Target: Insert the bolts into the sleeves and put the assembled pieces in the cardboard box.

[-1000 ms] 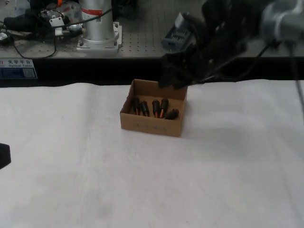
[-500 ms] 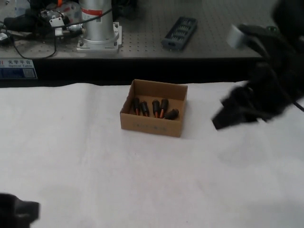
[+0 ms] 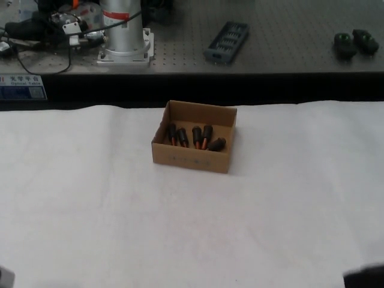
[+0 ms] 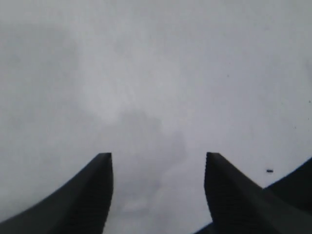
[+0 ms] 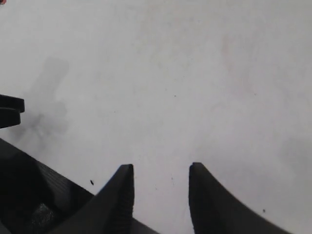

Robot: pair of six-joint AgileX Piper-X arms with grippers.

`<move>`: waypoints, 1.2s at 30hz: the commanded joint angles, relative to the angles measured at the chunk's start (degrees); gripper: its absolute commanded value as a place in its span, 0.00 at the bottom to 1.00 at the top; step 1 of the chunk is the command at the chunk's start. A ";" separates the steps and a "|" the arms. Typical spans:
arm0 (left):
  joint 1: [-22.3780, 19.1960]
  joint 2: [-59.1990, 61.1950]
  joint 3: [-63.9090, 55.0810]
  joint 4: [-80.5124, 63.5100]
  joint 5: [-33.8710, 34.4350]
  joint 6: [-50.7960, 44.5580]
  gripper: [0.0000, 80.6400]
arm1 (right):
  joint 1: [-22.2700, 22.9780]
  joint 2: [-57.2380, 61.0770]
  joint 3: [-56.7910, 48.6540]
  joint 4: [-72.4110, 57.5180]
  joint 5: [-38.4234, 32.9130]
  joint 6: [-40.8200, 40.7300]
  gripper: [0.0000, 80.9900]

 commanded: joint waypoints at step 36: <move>0.12 -0.36 8.17 0.34 8.43 -16.82 0.51 | 0.14 -14.74 27.72 -12.90 0.71 21.76 0.35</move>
